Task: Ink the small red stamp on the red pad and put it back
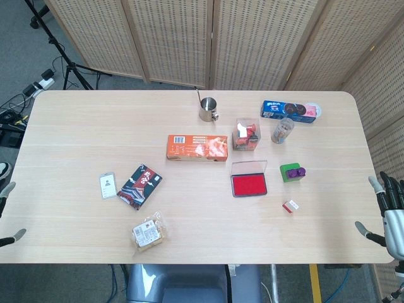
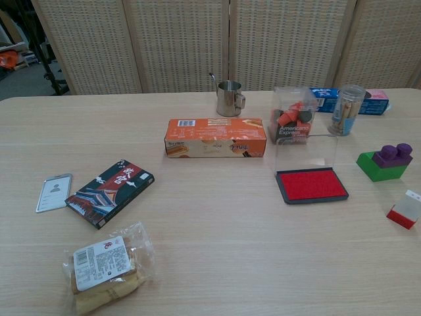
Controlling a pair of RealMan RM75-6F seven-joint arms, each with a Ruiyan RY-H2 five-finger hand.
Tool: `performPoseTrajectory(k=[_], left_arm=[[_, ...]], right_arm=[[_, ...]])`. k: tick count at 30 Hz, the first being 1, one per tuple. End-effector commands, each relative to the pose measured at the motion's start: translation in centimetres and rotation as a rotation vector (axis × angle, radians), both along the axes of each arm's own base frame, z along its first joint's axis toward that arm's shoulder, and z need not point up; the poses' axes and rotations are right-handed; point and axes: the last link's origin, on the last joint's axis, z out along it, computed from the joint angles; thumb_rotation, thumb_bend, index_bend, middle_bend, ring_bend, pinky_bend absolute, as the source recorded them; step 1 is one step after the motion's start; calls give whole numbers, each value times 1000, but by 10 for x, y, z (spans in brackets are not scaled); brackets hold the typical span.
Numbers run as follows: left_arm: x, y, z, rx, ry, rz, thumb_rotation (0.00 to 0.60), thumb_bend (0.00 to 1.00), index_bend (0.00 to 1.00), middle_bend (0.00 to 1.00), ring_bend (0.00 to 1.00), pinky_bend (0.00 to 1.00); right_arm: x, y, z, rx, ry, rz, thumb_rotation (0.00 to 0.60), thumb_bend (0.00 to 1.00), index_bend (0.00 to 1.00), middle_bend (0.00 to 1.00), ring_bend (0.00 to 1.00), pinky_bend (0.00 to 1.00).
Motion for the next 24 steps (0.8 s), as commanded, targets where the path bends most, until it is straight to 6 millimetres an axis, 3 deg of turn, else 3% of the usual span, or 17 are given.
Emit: performPoseTrajectory(k=[1,10,12,14,16,18,21,24], left_arm=[[0,0,1,-1,-1,0,600,0,0,0,0,0],[2,0,3,-2,-10,-8,600,0,0,0,0,0],[2,1,3,-6,-14,-13,600,0,0,0,0,0],[2,1,3,-12,-13,-15,600,0,0,0,0,0],[1,0,2,-20,-12,-11,600,0,0,0,0,0],[1,1,2,-24,-14,-11,600,0,0,0,0,0],[3,0,2,-25,-14,-19,600,0,0,0,0,0],[4,-1,2,-26,-13,-22,600,0,0,0,0,0]], right_arm=[[0,0,0,3,1,-4,600,0,0,0,0,0],[2,-4,-1,15,-20,36,600,0,0,3,0,3],[3,-7,-1,3,-30,65,600,0,0,125,117,112],[4,-9,0,-18,-46,105,600,0,0,404,383,399],[5,-12,-1,-28,-70,142,600,0,0,699,668,764],[5,-15,-1,-46,-88,195,600,0,0,840,826,941],[1,-17,-4,-49,-94,218,600,0,0,964,970,1000],[-5,-18,-10,-8,-105,183,600,0,0,996,1000,1000]])
